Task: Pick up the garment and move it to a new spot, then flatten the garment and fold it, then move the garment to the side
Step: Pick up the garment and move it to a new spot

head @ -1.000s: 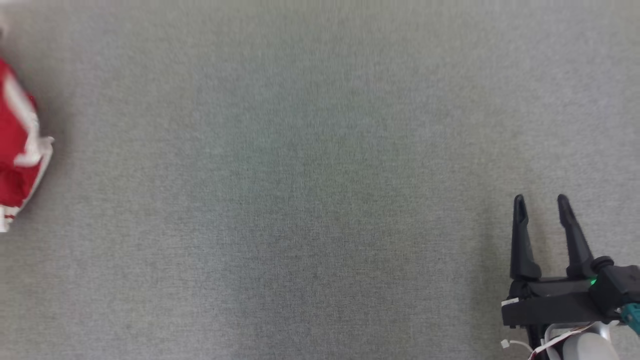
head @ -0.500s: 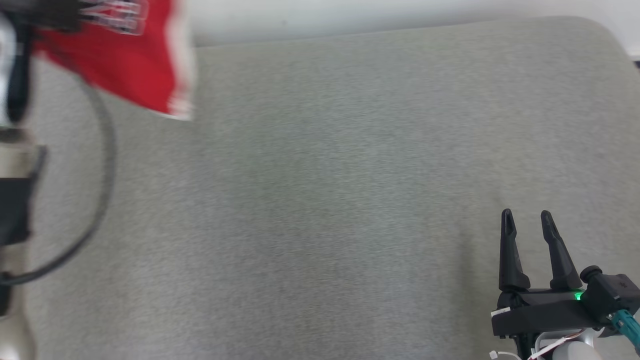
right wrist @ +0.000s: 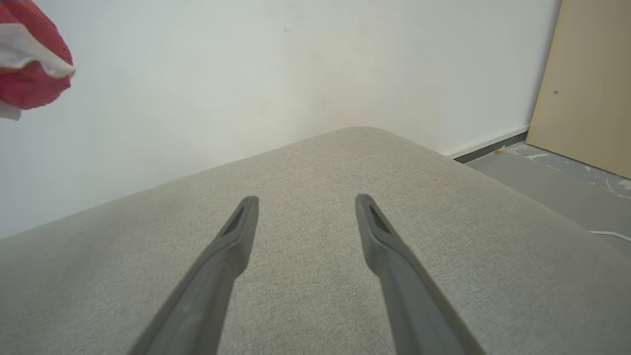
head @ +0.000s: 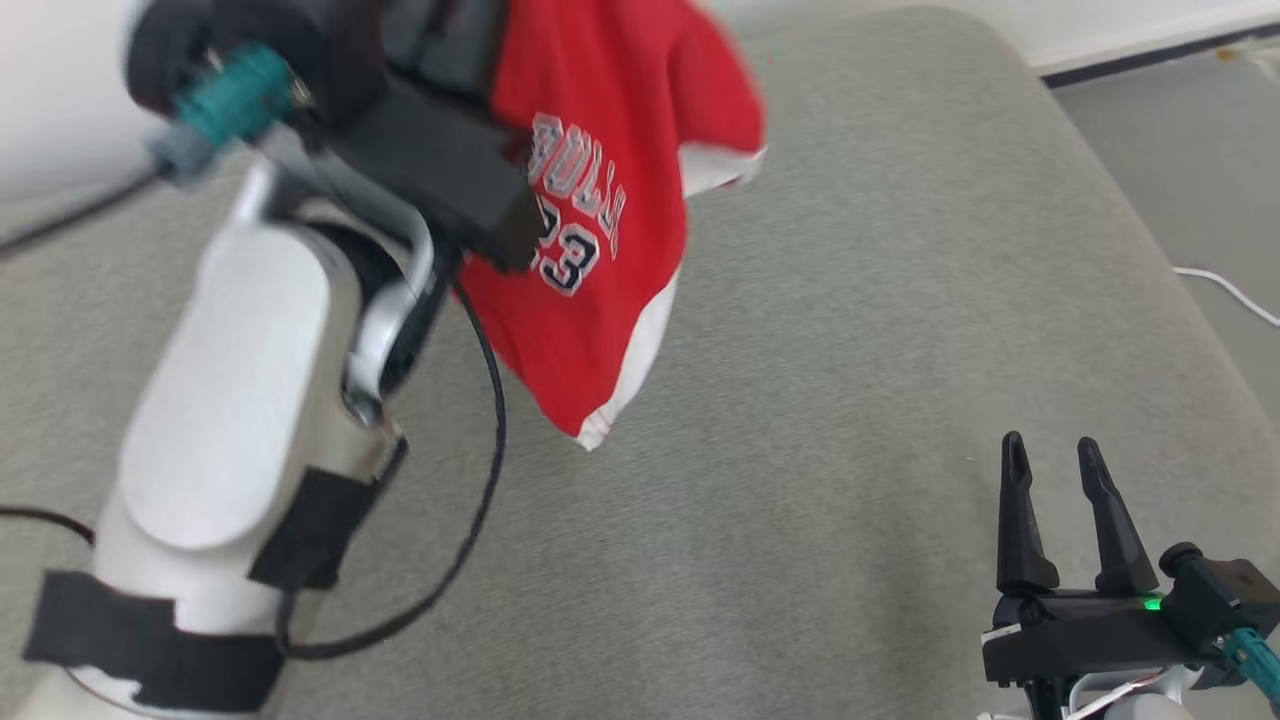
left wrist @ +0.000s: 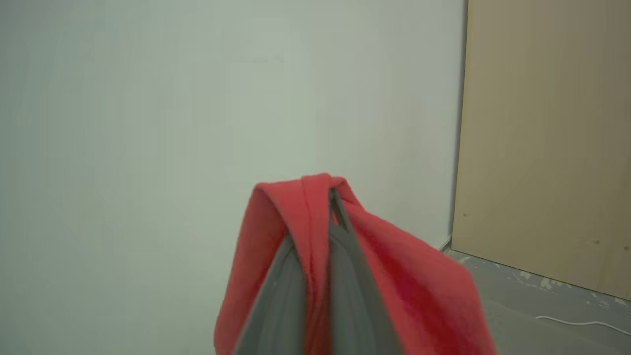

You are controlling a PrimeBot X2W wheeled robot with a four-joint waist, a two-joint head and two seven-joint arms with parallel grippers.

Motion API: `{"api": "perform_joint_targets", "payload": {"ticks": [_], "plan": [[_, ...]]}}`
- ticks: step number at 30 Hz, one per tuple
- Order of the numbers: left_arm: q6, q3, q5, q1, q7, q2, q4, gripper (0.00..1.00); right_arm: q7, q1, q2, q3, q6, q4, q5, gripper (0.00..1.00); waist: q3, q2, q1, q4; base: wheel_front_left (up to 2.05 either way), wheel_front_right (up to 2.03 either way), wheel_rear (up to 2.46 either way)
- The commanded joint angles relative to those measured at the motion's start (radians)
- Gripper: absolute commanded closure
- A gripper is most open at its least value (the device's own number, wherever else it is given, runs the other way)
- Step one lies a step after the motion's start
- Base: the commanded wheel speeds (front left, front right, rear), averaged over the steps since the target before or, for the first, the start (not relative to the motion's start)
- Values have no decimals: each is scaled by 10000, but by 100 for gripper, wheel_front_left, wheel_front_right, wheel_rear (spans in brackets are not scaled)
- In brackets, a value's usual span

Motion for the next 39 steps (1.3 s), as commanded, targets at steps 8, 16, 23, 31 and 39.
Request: {"api": "perform_joint_targets", "payload": {"ticks": [8,16,23,31,39], "plan": [[308,-256,-199,2105,-632,-168,1204,100,-5,112,5,29,32,109,24,0,115,0,0,-597,0,0,0],[316,-563,-557,3874,-1225,-447,2860,100,-6,15,2,88,32,342,-70,0,122,0,0,-233,0,0,0],[253,-866,-457,3754,-2278,-814,3265,0,-7,-32,3,45,32,329,-225,0,-178,0,0,462,0,0,0],[601,-496,-368,3696,-3150,-585,2403,0,-6,354,1,-174,32,250,-388,0,-813,0,0,1661,0,0,0],[961,60,-440,4916,-3241,528,1308,0,-6,559,1,-57,34,175,-503,0,-1304,0,0,2652,0,0,0]]}}
